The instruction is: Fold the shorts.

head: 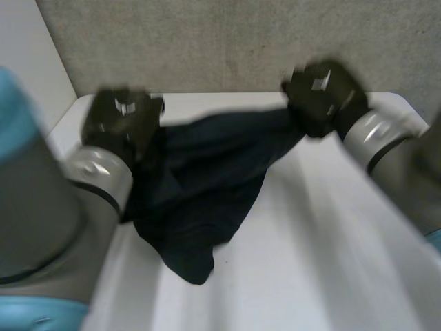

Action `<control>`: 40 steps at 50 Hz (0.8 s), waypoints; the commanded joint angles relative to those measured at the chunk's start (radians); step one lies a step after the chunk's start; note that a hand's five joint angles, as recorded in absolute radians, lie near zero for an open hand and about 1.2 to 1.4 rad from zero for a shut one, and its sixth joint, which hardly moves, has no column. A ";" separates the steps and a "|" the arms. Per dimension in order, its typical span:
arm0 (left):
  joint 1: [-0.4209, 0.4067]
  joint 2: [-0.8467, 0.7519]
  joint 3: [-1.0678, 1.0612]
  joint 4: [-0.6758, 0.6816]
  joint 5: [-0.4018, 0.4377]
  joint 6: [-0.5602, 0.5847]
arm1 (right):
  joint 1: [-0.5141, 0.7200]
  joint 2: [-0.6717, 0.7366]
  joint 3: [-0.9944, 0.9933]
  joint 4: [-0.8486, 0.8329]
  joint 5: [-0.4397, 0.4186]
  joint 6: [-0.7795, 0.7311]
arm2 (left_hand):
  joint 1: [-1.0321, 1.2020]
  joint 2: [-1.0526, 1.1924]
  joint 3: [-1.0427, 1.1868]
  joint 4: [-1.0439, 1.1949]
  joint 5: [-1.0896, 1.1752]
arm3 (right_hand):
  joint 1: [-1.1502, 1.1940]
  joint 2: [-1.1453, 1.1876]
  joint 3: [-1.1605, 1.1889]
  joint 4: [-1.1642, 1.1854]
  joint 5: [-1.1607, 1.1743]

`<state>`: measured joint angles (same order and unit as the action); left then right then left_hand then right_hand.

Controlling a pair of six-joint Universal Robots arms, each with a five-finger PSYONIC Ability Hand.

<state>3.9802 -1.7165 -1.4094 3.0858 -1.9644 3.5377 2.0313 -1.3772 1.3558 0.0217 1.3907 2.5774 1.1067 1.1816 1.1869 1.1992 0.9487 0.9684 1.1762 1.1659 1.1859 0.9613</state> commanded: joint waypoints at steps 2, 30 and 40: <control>-0.015 0.199 0.110 -0.022 0.113 0.300 | 0.004 -0.099 -0.329 0.391 -0.007 -0.046 | 0.290 0.215 0.209 0.197 0.273 | 0.428 0.220 0.230 0.210 0.260; 0.183 -0.437 0.259 -0.027 0.168 0.270 | 0.086 0.527 -0.535 0.350 0.117 -0.155 | 0.290 0.215 0.209 0.197 0.273 | 0.428 0.220 0.230 0.210 0.260; 0.255 -0.436 0.527 0.446 0.185 0.311 | 0.078 0.439 -0.606 -0.253 0.168 -0.069 | 0.290 0.215 0.209 0.197 0.273 | 0.428 0.220 0.230 0.210 0.260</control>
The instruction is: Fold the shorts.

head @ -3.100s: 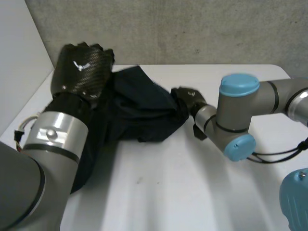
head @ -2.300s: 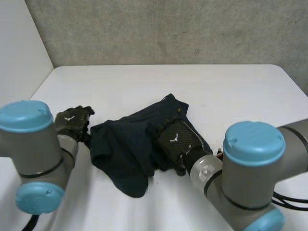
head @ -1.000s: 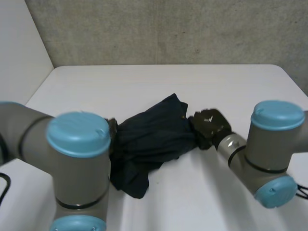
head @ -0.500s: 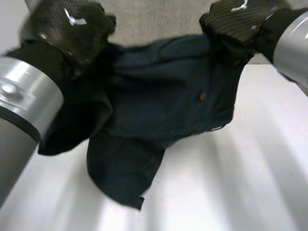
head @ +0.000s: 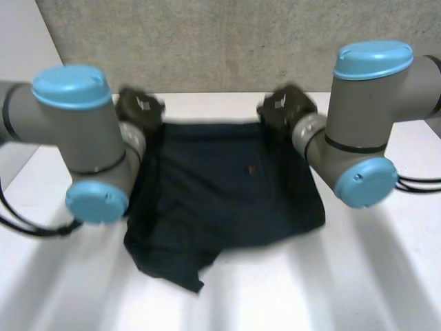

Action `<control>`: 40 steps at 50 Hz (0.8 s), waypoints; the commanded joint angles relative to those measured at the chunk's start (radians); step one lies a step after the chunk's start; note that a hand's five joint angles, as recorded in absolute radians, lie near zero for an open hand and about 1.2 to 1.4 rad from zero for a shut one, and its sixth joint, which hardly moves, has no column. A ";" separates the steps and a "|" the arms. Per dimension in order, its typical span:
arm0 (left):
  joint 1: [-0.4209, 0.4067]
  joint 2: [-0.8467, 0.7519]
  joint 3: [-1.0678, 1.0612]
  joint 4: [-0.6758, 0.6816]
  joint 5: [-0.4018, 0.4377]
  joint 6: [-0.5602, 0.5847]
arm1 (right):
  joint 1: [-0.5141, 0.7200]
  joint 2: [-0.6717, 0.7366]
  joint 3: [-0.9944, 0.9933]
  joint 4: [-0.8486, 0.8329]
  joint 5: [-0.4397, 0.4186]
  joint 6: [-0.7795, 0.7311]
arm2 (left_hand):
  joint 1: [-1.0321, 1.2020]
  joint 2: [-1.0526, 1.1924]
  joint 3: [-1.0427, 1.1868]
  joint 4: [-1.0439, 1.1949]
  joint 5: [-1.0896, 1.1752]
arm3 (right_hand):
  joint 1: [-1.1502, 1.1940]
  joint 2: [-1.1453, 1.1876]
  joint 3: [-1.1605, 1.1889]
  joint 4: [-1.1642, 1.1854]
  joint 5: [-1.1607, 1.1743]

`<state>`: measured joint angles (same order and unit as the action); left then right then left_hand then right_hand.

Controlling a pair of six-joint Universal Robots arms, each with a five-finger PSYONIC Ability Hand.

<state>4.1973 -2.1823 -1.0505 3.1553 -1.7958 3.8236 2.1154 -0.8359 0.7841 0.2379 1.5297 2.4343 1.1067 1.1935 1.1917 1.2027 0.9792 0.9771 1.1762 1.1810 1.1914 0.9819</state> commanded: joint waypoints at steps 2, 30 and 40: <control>0.030 0.070 0.162 0.471 0.038 0.022 | -0.011 -0.185 -0.002 -0.607 0.027 0.124 | 0.290 0.203 0.205 0.194 0.243 | 0.419 0.220 0.215 0.205 0.240; 0.009 0.115 -0.628 0.707 0.181 -0.150 | -0.018 -0.203 0.668 -0.597 -0.115 0.166 | 0.147 0.060 0.062 0.051 0.099 | 0.419 0.220 0.215 0.205 0.240; -0.036 0.067 -0.710 0.589 0.167 -0.140 | -0.034 -0.143 0.806 -0.480 -0.128 0.134 | -0.271 -0.357 -0.356 -0.367 -0.318 | 0.419 0.220 0.215 0.205 0.240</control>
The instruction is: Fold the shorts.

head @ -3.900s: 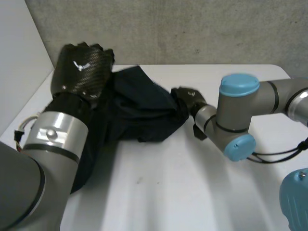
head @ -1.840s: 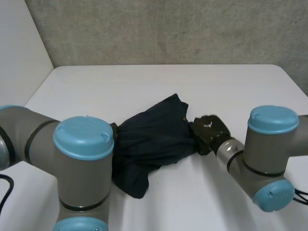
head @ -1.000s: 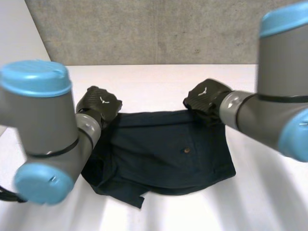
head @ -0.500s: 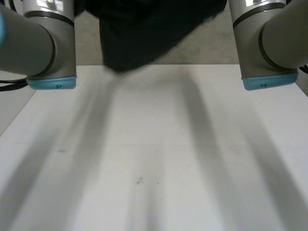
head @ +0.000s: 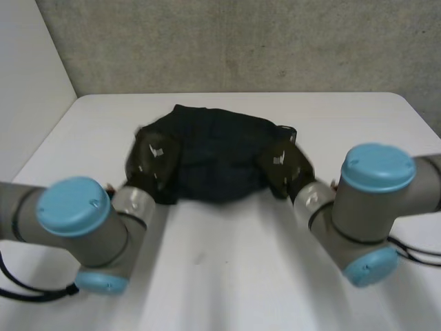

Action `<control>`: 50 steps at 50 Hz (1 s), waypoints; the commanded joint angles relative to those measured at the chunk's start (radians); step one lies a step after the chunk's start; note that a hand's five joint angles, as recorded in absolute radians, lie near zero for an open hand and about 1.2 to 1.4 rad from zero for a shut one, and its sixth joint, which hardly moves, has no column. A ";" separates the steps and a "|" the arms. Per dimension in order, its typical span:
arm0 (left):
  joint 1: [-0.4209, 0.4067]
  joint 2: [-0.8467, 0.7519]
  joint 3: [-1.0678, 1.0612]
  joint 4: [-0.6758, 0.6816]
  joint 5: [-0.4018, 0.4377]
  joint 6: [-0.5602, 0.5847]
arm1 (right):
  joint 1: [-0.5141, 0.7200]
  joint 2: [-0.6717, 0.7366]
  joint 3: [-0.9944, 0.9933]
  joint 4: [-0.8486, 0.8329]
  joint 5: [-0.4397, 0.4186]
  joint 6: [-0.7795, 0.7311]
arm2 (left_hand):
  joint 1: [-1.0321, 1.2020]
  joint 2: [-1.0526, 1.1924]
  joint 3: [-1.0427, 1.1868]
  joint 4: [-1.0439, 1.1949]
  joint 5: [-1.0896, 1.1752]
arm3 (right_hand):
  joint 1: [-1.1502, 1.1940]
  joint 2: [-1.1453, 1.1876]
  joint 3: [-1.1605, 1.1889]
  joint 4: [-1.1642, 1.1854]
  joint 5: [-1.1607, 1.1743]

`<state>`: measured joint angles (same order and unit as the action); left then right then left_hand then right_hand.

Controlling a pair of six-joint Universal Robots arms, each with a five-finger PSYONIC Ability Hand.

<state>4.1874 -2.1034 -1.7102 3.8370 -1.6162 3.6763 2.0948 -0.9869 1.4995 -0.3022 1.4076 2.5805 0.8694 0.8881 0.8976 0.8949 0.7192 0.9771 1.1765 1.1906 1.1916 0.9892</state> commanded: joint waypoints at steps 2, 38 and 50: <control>-0.038 0.032 -0.072 -0.146 -0.042 0.007 | -0.018 -0.018 0.119 0.061 -0.007 -0.011 | -0.092 -0.111 -0.120 -0.118 -0.116 | 0.419 0.220 0.206 0.205 0.233; 0.149 0.352 -0.203 -0.615 0.094 -0.349 | -0.225 -0.242 0.352 -0.034 -0.137 0.299 | -0.210 -0.229 -0.238 -0.235 -0.234 | 0.419 0.220 0.206 0.205 0.233; 0.143 0.290 -0.201 -0.599 0.094 -0.404 | -0.220 -0.226 0.350 -0.032 -0.137 0.299 | -0.356 -0.375 -0.385 -0.382 -0.381 | 0.419 0.220 0.206 0.205 0.233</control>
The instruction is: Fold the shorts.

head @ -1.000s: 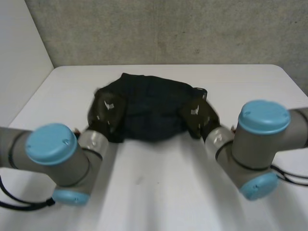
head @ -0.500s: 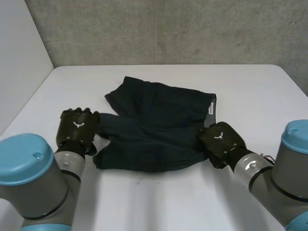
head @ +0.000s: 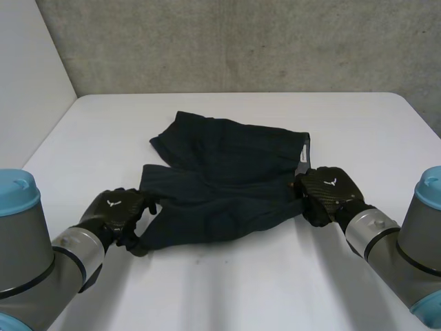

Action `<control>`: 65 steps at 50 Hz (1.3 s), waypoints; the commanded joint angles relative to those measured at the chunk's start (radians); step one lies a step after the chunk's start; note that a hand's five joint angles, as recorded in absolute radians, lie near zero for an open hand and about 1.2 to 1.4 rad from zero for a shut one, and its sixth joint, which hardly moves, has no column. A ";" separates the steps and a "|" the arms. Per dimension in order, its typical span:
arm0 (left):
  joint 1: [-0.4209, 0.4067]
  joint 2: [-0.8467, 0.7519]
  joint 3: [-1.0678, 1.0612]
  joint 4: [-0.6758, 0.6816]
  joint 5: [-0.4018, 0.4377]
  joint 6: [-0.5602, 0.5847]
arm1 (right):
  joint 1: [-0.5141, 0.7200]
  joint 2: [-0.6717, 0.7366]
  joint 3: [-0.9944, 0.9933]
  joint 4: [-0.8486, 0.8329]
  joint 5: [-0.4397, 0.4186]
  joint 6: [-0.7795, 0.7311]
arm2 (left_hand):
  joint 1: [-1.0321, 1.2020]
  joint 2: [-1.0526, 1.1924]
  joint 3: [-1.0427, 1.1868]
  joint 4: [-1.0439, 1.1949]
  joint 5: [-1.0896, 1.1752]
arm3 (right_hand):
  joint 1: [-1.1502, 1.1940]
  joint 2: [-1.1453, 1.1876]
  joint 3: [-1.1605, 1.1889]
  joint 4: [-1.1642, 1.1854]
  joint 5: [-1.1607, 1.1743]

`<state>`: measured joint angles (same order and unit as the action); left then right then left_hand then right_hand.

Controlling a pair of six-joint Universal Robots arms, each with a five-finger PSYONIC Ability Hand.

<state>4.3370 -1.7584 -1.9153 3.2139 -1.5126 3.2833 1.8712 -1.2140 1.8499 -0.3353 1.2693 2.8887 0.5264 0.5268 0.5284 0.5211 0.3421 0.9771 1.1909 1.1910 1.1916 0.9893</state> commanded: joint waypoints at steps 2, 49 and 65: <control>-0.005 -0.085 0.009 0.038 -0.009 -0.011 | 0.006 0.001 0.000 0.001 -0.001 -0.009 | -0.013 -0.014 -0.015 -0.008 -0.004 | 0.419 0.205 0.205 0.205 0.232; -0.118 0.363 -0.131 -0.174 -0.136 0.539 | 0.016 -0.305 -0.052 0.832 0.035 -0.624 | 0.870 0.870 0.868 0.875 0.880 | 0.419 0.205 0.205 0.205 0.232; -0.183 -0.201 0.175 0.099 -0.216 0.579 | 0.065 0.005 -0.222 0.621 0.143 -0.589 | 0.870 0.870 0.868 0.875 0.880 | 0.419 0.205 0.205 0.205 0.232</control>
<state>4.1475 -1.6978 -1.9556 3.1779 -1.7201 3.8614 1.8904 -1.3821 1.7636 0.3775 1.3357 2.2781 1.1409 1.1964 1.1907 1.1992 0.9708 0.9771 1.1909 1.1910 1.1917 0.9893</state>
